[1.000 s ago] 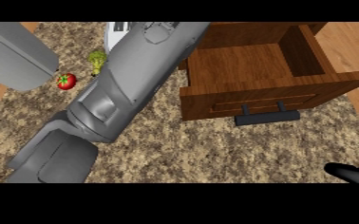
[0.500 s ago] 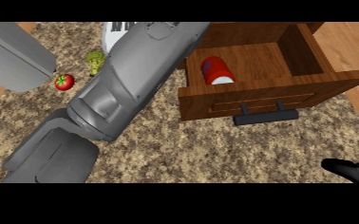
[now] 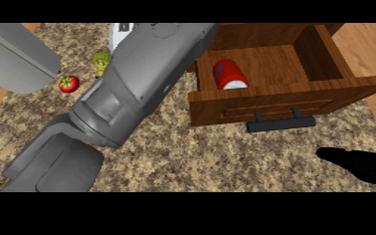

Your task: Pick up the can, place it into the drawer and close the drawer

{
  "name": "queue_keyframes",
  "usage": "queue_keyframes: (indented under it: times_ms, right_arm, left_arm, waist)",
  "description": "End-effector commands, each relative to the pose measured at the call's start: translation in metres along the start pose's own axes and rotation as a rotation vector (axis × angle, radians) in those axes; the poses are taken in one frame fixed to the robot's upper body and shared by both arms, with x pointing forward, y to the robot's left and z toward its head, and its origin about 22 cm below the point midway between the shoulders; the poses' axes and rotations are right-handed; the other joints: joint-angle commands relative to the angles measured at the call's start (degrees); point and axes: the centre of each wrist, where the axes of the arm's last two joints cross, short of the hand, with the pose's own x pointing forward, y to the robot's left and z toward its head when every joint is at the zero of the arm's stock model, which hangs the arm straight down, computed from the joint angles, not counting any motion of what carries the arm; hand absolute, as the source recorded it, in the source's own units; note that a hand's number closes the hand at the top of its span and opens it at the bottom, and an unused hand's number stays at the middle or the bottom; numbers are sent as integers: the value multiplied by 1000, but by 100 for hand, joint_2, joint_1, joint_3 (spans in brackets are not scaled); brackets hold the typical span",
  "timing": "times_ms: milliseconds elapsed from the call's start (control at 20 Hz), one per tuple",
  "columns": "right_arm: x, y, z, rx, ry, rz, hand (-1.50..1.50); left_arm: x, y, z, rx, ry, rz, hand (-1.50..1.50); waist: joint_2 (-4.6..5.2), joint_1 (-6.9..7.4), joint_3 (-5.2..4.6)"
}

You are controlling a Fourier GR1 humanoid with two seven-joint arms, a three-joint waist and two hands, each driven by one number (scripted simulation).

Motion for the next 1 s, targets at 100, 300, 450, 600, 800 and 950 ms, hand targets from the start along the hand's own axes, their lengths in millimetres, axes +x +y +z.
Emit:
queue_keyframes:
  times_ms: [100,300,450,600,800,950]
  right_arm:
    - [-7,19,-19,79,-35,223,-150]
    - [-22,35,-41,105,-54,353,-150]
    - [-29,62,-49,138,-77,428,-150]
    - [-41,86,-36,182,-60,487,-150]
    - [-71,97,-62,225,-32,606,-150]
    - [-87,118,-73,220,-40,659,-150]
  left_arm:
    - [0,2,-1,1,-6,64,-150]
    - [10,-3,0,11,-34,31,-150]
    - [-5,1,0,5,-22,41,-150]
    - [2,3,-4,1,-23,14,-150]
    - [9,5,-6,-8,-39,9,-150]
    - [-3,24,-13,-16,-10,34,-150]
  waist:
    - [10,107,-4]
    - [-25,292,-5]
    - [-53,359,-9]
    - [-86,392,-10]
    - [-67,465,-9]
    - [-75,562,-11]
